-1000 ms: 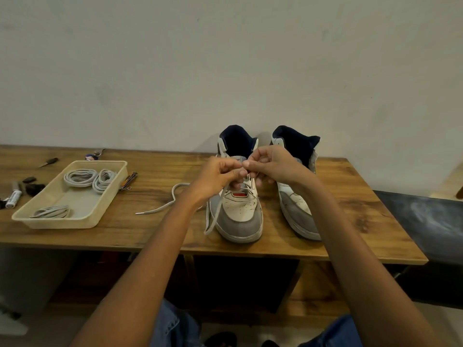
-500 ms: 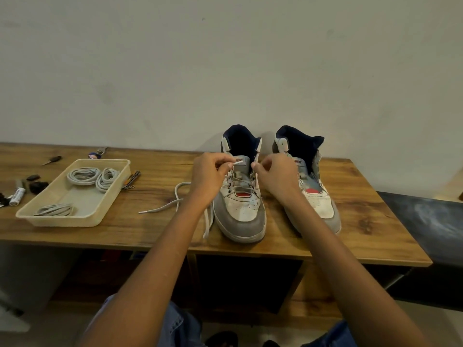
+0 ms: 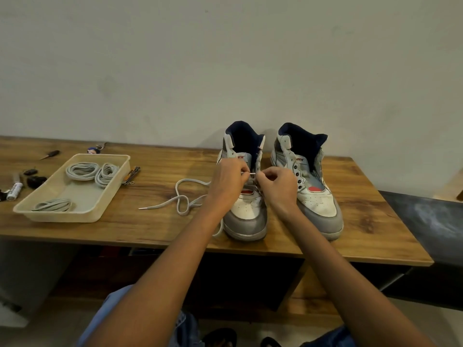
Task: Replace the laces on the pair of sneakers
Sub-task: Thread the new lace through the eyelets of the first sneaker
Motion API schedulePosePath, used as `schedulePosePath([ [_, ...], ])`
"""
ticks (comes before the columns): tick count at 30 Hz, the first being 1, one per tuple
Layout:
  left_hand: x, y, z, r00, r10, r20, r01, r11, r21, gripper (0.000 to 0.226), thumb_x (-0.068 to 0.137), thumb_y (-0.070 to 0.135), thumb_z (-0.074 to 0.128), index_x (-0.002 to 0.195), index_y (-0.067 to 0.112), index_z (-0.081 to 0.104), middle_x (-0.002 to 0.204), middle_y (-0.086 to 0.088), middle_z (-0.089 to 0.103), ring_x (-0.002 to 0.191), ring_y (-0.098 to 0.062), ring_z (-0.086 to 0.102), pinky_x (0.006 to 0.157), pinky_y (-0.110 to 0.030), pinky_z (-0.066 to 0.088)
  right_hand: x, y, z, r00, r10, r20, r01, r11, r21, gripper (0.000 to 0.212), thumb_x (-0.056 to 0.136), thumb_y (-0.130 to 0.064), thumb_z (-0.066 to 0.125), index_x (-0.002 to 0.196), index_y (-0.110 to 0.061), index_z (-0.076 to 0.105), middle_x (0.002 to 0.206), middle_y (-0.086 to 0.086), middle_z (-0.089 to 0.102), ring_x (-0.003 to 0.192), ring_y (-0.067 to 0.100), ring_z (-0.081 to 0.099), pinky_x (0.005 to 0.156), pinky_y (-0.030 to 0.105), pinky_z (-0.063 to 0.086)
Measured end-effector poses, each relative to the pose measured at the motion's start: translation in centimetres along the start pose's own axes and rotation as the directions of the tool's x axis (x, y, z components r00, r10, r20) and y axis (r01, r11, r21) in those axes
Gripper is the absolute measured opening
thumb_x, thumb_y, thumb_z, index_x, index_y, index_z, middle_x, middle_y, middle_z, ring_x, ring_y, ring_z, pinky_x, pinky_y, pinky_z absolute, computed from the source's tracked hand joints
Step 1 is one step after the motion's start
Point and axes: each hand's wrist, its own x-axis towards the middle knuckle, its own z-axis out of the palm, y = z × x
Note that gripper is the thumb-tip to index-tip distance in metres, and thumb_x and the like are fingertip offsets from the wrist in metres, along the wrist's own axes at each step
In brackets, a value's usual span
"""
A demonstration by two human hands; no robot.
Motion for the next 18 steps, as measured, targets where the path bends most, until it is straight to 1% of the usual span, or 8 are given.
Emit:
schedulePosePath([
  [3, -0.03, 0.07, 0.07, 0.999, 0.040, 0.028, -0.041, 0.999, 0.029, 0.019, 0.092, 0.011, 0.055, 0.100, 0.004, 0.070, 0.096, -0.011, 0.068, 0.087, -0.018, 0.061, 0.073, -0.017, 0.039, 0.31, 0.40, -0.02, 0.998, 0.055, 0.033, -0.056, 0.997, 0.046, 0.014, 0.084, -0.019, 0.062, 0.084, -0.012, 0.074, 0.070, -0.007, 0.064, 0.072, 0.010, 0.063, 0.076, 0.036, 0.056],
  [6, -0.23, 0.01, 0.05, 0.996, 0.087, 0.013, -0.088, 0.995, 0.048, 0.019, 0.092, 0.013, 0.055, 0.102, 0.006, 0.070, 0.098, -0.010, 0.068, 0.087, -0.014, 0.059, 0.072, -0.015, 0.035, 0.32, 0.50, -0.04, 0.997, 0.058, 0.043, -0.060, 0.997, 0.055, 0.014, 0.084, -0.020, 0.062, 0.085, -0.013, 0.074, 0.072, -0.006, 0.066, 0.074, 0.012, 0.065, 0.077, 0.039, 0.056],
  [9, -0.20, -0.11, 0.08, 0.993, 0.114, 0.020, -0.115, 0.990, 0.077, 0.020, 0.093, 0.013, 0.053, 0.101, 0.005, 0.070, 0.097, -0.010, 0.066, 0.087, -0.016, 0.058, 0.072, -0.016, 0.034, 0.32, 0.45, -0.11, 0.998, 0.053, 0.043, -0.055, 0.997, 0.056, 0.014, 0.085, -0.019, 0.062, 0.085, -0.013, 0.074, 0.074, -0.005, 0.067, 0.075, 0.012, 0.064, 0.077, 0.038, 0.056],
  [12, -0.05, -0.05, 0.32, 0.989, 0.141, 0.050, -0.148, 0.974, 0.173, 0.021, 0.095, 0.014, 0.050, 0.099, 0.005, 0.068, 0.095, -0.010, 0.063, 0.087, -0.019, 0.059, 0.070, -0.019, 0.035, 0.30, 0.30, -0.09, 0.999, 0.041, 0.034, -0.042, 0.998, 0.041, 0.013, 0.085, -0.018, 0.062, 0.086, -0.012, 0.074, 0.072, -0.008, 0.064, 0.073, 0.007, 0.062, 0.076, 0.033, 0.055],
  [14, 0.15, -0.03, 0.48, 0.988, 0.136, 0.072, -0.149, 0.961, 0.232, 0.019, 0.095, 0.015, 0.051, 0.099, 0.005, 0.067, 0.096, -0.011, 0.063, 0.087, -0.019, 0.059, 0.069, -0.022, 0.038, 0.27, 0.26, -0.04, 0.999, 0.036, 0.025, -0.036, 0.999, 0.033, 0.013, 0.085, -0.018, 0.062, 0.086, -0.012, 0.074, 0.071, -0.009, 0.062, 0.071, 0.005, 0.060, 0.075, 0.030, 0.054],
  [16, 0.43, 0.08, 0.54, 0.989, 0.115, 0.092, -0.136, 0.955, 0.264, 0.019, 0.095, 0.016, 0.051, 0.102, 0.006, 0.066, 0.097, -0.011, 0.063, 0.088, -0.019, 0.059, 0.070, -0.023, 0.040, 0.29, 0.25, -0.07, 0.999, 0.039, 0.028, -0.040, 0.999, 0.033, 0.014, 0.085, -0.017, 0.062, 0.087, -0.011, 0.074, 0.071, -0.008, 0.063, 0.071, 0.004, 0.059, 0.074, 0.028, 0.053],
  [18, 0.58, 0.19, 0.53, 0.989, 0.103, 0.105, -0.127, 0.957, 0.260, 0.021, 0.095, 0.016, 0.052, 0.107, 0.006, 0.066, 0.100, -0.010, 0.063, 0.090, -0.019, 0.060, 0.075, -0.024, 0.044, 0.33, 0.28, -0.13, 0.998, 0.042, 0.035, -0.044, 0.998, 0.046, 0.014, 0.085, -0.018, 0.062, 0.087, -0.011, 0.075, 0.073, -0.006, 0.065, 0.072, 0.007, 0.062, 0.073, 0.028, 0.053],
])
